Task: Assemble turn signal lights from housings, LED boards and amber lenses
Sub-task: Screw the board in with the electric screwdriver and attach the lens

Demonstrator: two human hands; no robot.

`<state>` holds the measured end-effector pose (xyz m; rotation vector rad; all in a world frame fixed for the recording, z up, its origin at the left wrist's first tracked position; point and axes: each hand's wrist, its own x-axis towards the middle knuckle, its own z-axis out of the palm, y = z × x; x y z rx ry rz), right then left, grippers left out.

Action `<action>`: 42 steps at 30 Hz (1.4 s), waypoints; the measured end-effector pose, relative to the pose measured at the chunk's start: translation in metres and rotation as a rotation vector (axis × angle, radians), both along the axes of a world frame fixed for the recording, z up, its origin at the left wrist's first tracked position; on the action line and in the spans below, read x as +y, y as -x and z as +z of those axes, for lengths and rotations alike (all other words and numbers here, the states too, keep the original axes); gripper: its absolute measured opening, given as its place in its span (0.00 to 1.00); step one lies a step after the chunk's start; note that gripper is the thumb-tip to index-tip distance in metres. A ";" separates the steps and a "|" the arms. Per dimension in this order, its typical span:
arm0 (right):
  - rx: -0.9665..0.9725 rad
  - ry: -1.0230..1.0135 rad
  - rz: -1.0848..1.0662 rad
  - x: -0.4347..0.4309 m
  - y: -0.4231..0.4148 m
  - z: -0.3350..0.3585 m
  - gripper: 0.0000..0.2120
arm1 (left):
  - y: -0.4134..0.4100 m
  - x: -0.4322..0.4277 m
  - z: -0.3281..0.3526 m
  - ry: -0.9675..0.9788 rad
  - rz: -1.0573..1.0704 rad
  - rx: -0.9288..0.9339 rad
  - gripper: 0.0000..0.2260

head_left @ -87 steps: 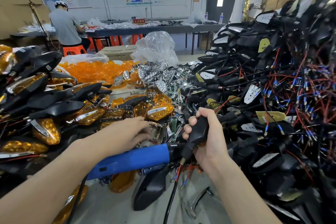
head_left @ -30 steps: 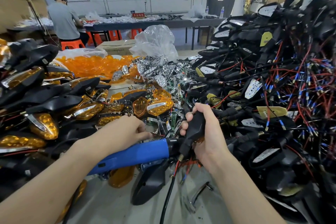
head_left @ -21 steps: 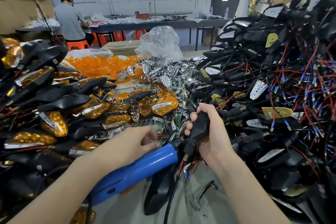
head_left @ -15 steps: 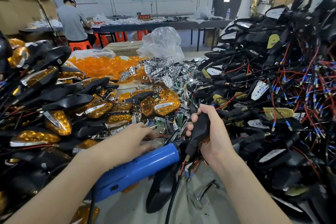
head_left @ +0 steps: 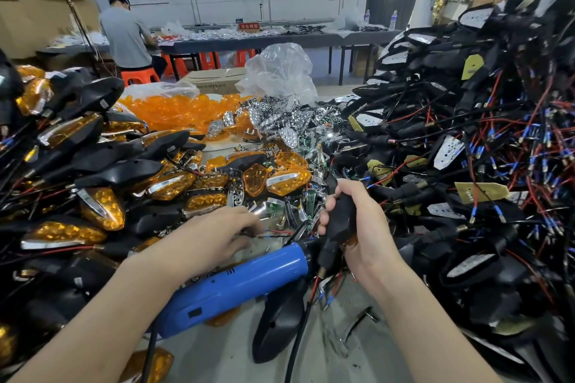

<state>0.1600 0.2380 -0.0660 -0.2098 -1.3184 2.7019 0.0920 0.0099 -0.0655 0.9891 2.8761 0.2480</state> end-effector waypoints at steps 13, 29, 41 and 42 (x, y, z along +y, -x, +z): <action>-0.001 -0.099 0.003 -0.005 -0.002 -0.001 0.15 | -0.019 0.048 0.013 0.090 0.287 -0.117 0.06; 0.014 -0.111 -0.006 -0.002 0.006 -0.015 0.10 | 0.013 0.038 0.009 -0.113 0.178 -0.109 0.02; 0.063 0.172 0.010 0.001 0.009 -0.005 0.11 | 0.007 0.059 0.034 -0.749 0.167 -0.005 0.04; 0.080 0.211 0.014 0.000 0.009 -0.004 0.11 | -0.002 0.065 0.040 -0.819 0.158 -0.033 0.04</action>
